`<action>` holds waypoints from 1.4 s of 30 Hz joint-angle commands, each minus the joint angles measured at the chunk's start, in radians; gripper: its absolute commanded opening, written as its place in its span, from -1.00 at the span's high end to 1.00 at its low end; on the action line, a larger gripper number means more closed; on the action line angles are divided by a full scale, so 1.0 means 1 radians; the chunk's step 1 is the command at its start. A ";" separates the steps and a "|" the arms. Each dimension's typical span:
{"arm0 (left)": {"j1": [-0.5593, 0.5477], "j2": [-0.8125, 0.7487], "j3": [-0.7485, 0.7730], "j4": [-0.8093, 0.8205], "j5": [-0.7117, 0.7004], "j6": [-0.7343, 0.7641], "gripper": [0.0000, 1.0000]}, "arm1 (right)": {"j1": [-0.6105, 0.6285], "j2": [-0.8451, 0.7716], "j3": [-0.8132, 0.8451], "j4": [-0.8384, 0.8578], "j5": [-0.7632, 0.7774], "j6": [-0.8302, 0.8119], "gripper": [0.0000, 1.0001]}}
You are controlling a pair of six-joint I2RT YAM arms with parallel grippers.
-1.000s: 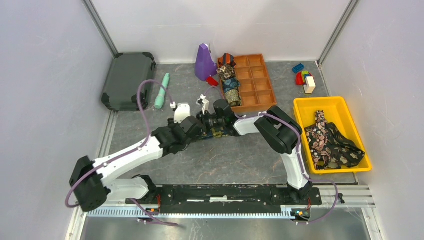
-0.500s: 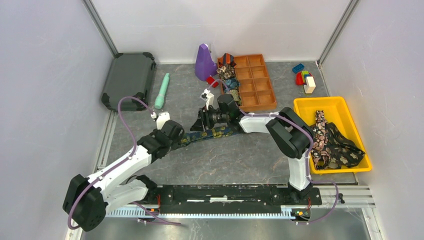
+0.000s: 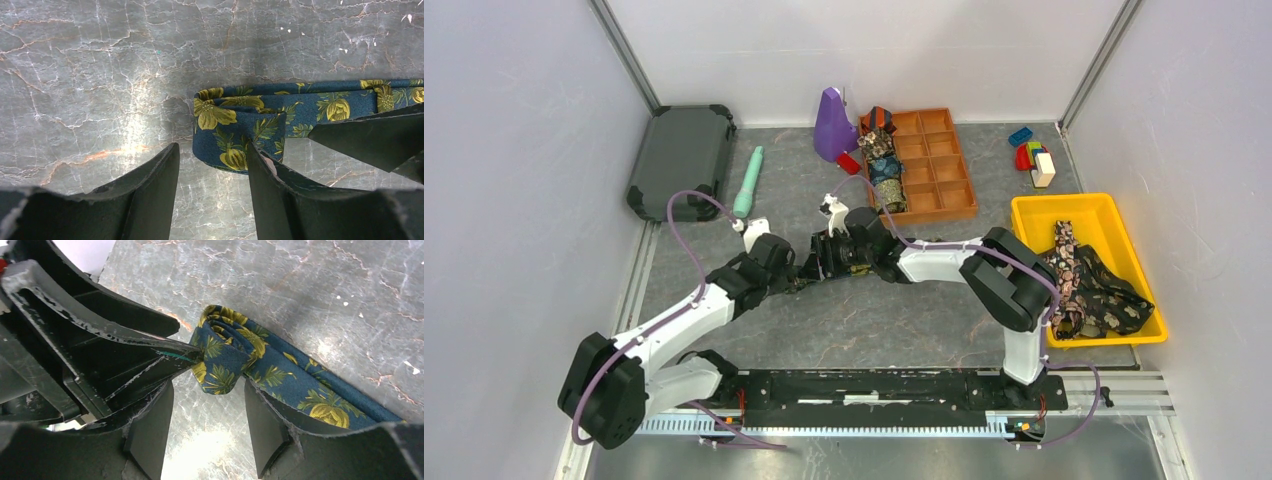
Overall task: Roll the ties
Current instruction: Roll the tie at the center of the board.
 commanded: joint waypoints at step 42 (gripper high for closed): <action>0.201 -0.032 -0.093 0.303 0.309 0.135 -0.56 | -0.079 0.239 0.203 -0.023 -0.043 -0.039 0.36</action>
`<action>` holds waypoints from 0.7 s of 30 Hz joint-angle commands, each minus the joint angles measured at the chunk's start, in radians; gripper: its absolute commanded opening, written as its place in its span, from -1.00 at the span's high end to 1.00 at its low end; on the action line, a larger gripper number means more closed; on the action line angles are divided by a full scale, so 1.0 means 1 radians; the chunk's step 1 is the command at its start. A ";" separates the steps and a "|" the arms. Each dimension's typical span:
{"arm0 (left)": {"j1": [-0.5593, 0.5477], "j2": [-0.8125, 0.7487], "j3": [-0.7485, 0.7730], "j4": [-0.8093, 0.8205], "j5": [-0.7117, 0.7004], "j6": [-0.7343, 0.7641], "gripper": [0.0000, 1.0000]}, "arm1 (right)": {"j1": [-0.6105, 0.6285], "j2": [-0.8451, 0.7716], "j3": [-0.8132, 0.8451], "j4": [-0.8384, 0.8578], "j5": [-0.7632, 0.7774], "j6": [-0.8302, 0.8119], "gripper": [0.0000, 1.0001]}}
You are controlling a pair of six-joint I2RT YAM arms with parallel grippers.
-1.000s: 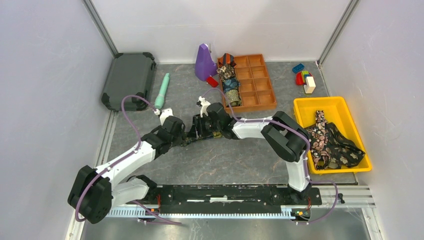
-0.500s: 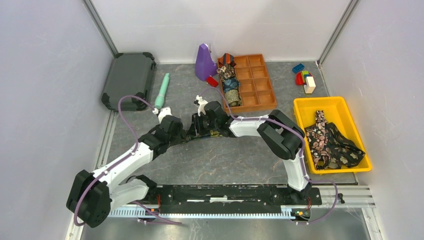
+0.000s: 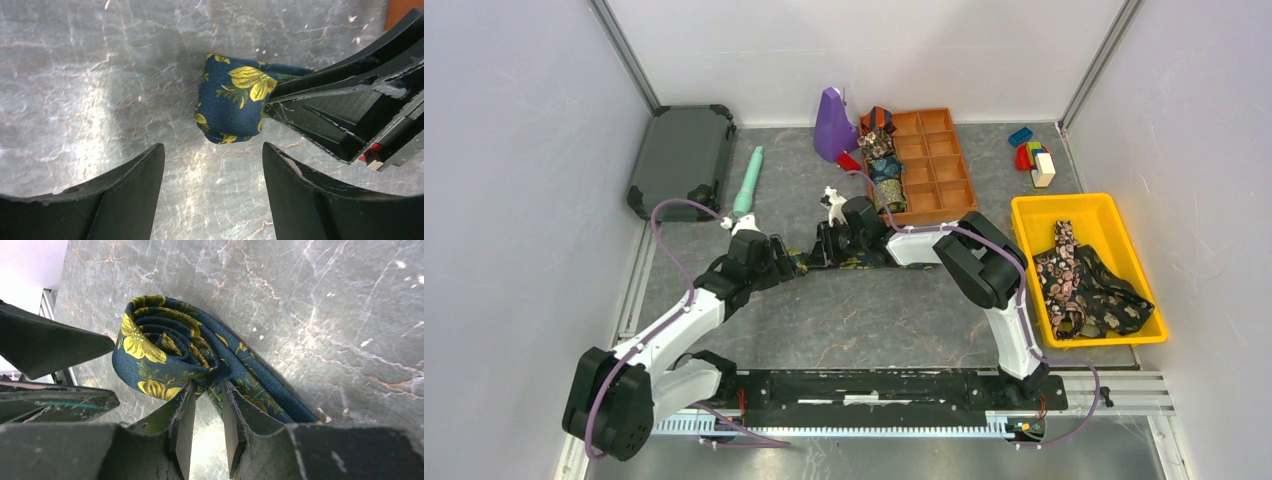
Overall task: Roll the ties
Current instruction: Roll the tie at the center of the board.
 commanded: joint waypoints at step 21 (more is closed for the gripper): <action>0.216 0.228 -0.021 0.397 0.309 0.178 -0.60 | -0.024 0.074 0.088 0.056 -0.066 -0.012 0.36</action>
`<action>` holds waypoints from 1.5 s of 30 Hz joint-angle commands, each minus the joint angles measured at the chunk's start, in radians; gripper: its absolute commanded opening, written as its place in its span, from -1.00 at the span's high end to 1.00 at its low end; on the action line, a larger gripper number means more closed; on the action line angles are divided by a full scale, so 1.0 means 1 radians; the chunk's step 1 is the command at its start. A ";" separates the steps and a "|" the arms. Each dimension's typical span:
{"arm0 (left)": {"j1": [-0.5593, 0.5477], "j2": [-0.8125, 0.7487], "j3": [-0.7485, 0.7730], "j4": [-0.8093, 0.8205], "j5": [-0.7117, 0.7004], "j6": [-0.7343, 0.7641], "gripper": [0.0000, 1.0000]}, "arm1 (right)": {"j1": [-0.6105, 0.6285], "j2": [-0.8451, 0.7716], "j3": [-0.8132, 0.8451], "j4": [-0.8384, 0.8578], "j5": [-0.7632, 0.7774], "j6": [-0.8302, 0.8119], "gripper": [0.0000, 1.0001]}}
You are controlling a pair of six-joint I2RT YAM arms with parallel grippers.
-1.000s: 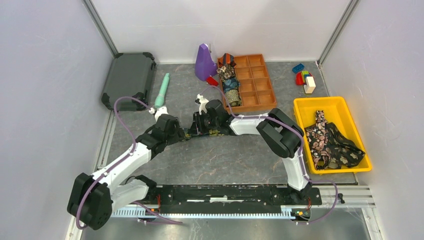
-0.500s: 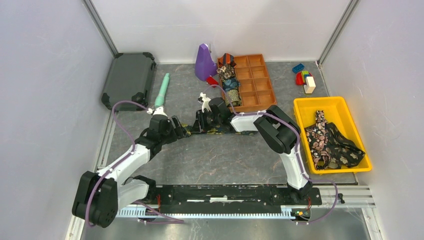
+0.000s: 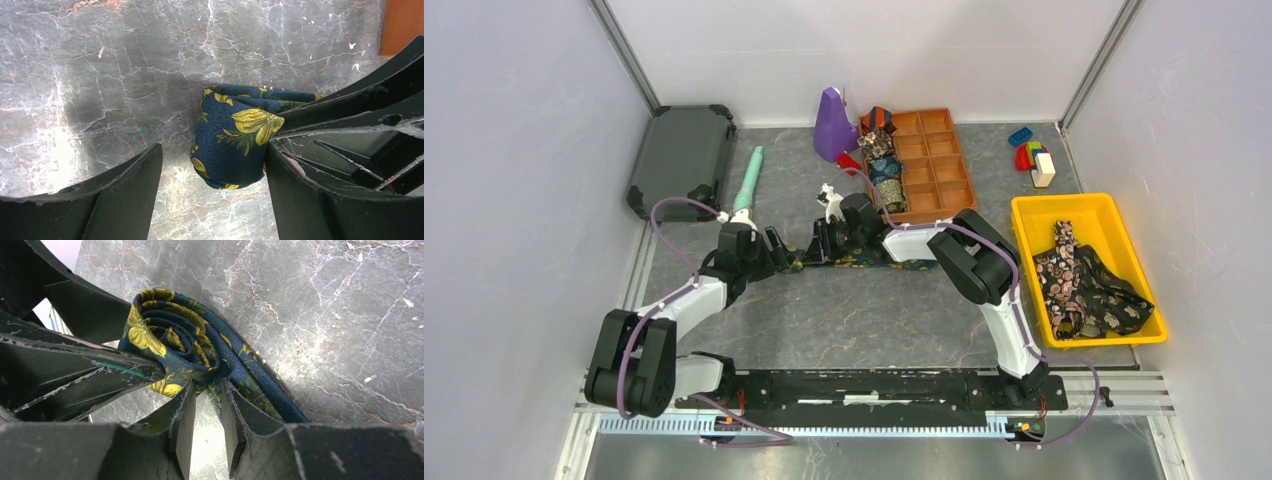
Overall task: Roll the ties
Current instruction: Roll the tie at the center of the board.
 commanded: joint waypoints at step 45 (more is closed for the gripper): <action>-0.119 -0.081 -0.013 -0.051 0.059 -0.095 0.22 | 0.038 -0.372 -0.456 -0.065 0.330 -0.098 0.29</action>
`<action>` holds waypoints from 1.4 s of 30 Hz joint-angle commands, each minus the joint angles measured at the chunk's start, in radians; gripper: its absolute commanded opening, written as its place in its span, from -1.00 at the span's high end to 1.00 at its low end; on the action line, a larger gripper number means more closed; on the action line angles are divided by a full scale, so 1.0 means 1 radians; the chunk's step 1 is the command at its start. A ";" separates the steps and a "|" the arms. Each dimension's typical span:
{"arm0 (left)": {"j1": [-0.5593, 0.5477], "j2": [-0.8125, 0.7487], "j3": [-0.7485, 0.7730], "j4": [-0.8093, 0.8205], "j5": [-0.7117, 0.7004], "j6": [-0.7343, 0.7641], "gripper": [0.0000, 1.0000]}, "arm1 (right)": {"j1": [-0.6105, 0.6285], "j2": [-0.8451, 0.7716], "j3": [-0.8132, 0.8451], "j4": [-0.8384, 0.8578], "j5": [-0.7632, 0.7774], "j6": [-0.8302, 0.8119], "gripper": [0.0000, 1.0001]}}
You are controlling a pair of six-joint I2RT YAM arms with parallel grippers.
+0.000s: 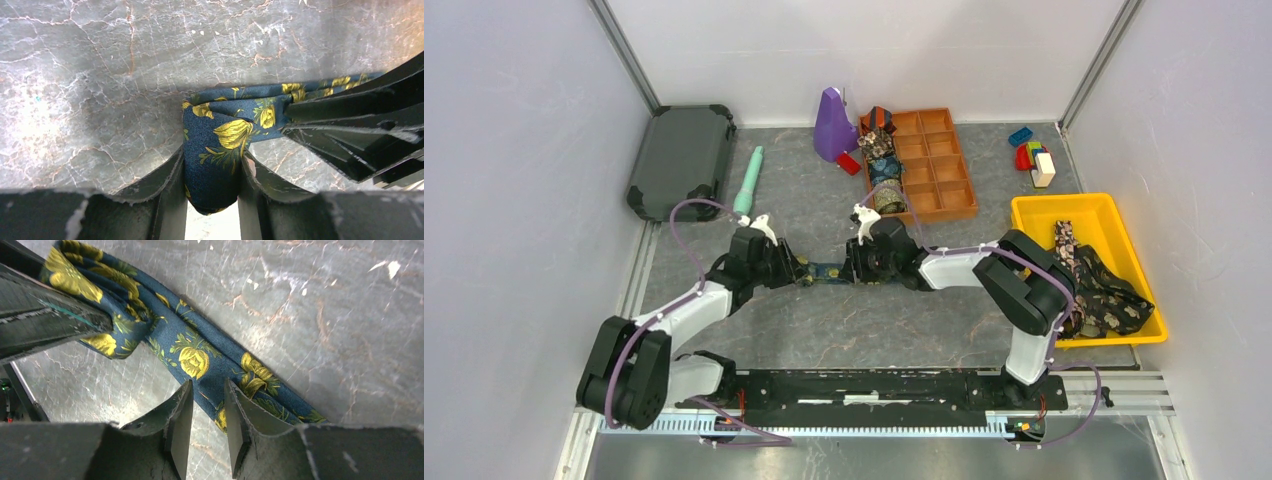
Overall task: Roll the ties
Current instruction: Roll the tie at the center of the board.
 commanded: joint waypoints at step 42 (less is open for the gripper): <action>-0.374 0.135 0.323 -0.412 -0.757 -0.121 0.21 | 0.049 0.197 0.235 0.010 -0.129 -0.024 0.43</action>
